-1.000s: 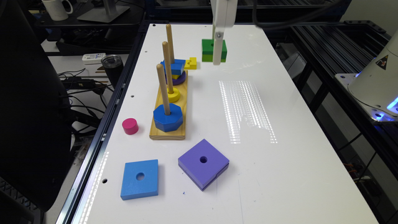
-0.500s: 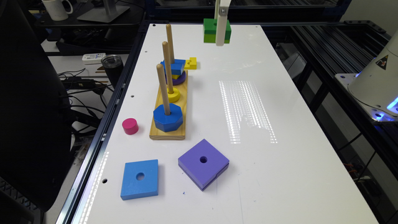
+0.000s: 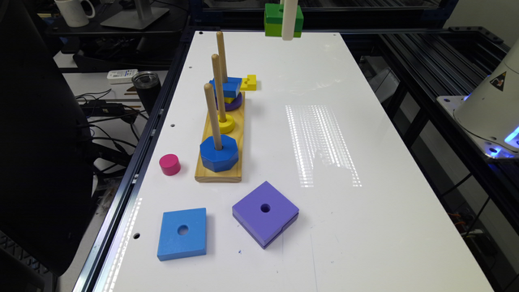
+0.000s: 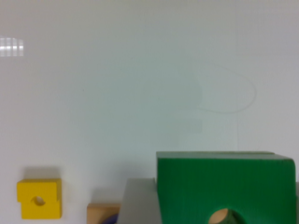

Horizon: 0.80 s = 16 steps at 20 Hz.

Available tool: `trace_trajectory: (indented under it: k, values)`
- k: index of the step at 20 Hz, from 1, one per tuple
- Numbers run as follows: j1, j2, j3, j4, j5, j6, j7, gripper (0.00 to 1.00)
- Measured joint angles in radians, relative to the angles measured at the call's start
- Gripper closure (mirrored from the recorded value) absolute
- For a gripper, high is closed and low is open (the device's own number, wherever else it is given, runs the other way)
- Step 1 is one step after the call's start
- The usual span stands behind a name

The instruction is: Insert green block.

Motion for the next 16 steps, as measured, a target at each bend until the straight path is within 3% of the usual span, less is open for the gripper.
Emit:
trace_trajectory:
  k: [16]
  values:
    - [0.000, -0.003, 0.000, 0.009, 0.0001, -0.009, 0.000, 1.00]
